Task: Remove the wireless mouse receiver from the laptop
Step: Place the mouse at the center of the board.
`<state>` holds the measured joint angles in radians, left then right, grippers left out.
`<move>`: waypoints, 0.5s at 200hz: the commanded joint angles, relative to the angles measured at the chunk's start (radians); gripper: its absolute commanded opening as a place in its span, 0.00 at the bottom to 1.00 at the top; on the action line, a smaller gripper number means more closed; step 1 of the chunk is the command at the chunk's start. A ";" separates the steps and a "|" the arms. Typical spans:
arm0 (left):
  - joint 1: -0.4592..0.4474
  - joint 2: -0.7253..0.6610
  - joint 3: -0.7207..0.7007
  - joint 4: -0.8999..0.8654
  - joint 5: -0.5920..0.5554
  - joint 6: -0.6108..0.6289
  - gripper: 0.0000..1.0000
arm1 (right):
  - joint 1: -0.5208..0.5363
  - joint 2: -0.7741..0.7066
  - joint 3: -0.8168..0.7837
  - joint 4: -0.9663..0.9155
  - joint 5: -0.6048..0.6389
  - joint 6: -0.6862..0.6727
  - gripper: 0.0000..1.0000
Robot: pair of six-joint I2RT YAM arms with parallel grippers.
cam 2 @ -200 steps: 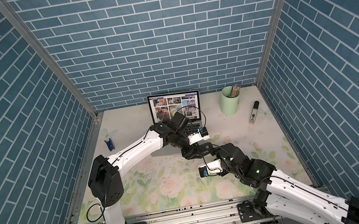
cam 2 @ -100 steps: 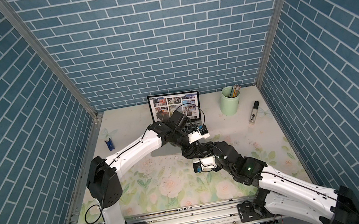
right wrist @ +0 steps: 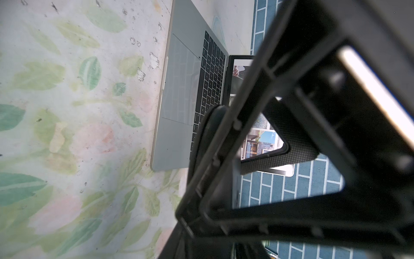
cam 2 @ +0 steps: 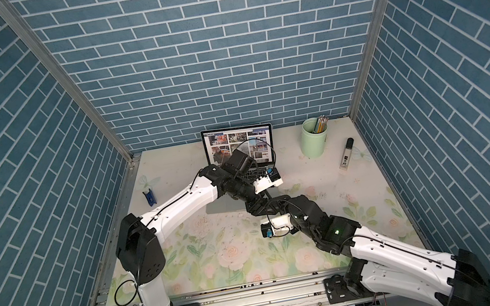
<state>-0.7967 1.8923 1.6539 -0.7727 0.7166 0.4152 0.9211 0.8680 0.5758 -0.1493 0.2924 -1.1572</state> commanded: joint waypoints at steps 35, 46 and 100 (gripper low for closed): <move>-0.003 -0.038 -0.005 0.022 -0.008 0.066 0.99 | -0.001 0.003 -0.012 -0.003 -0.014 0.110 0.00; 0.005 -0.041 -0.009 0.027 -0.006 0.071 1.00 | -0.001 0.004 -0.014 -0.014 -0.017 0.118 0.00; 0.072 -0.071 -0.036 0.053 0.058 0.126 1.00 | -0.001 -0.006 -0.041 -0.069 -0.027 0.190 0.00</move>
<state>-0.7662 1.8545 1.6348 -0.7261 0.7170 0.4828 0.9211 0.8730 0.5499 -0.1761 0.2790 -1.0500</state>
